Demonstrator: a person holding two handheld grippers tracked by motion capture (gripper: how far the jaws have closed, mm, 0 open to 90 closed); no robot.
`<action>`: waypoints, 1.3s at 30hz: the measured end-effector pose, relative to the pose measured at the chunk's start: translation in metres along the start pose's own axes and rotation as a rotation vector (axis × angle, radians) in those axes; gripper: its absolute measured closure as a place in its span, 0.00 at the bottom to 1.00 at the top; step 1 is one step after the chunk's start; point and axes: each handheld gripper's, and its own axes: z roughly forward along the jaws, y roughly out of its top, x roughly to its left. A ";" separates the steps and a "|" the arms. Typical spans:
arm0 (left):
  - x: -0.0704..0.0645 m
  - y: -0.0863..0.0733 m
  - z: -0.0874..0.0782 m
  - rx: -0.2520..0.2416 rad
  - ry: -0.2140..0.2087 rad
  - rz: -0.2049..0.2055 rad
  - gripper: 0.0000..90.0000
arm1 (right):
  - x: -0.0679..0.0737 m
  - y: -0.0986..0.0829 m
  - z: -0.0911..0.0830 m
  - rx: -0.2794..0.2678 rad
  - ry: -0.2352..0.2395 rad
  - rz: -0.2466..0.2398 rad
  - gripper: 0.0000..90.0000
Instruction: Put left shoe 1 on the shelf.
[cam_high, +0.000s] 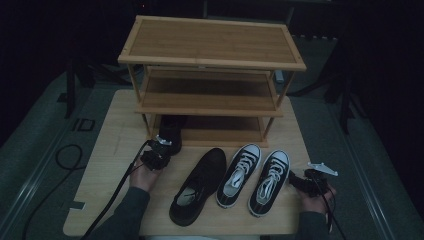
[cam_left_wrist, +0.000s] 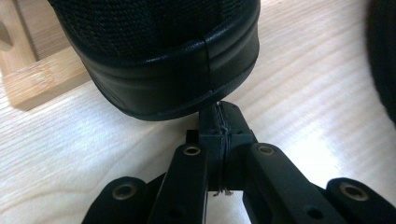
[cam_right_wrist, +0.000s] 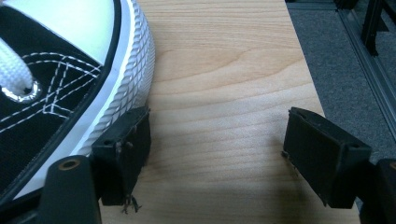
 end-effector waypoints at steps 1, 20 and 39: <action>0.001 0.003 0.003 -0.003 0.002 -0.004 0.99 | 0.000 0.000 0.000 0.000 0.000 0.000 0.25; 0.000 0.010 0.000 -0.049 -0.046 0.013 0.88 | 0.000 0.000 0.000 0.000 0.001 -0.001 0.25; -0.009 0.007 -0.053 -0.158 -0.150 0.040 0.71 | 0.000 0.000 0.000 0.000 0.001 -0.001 0.25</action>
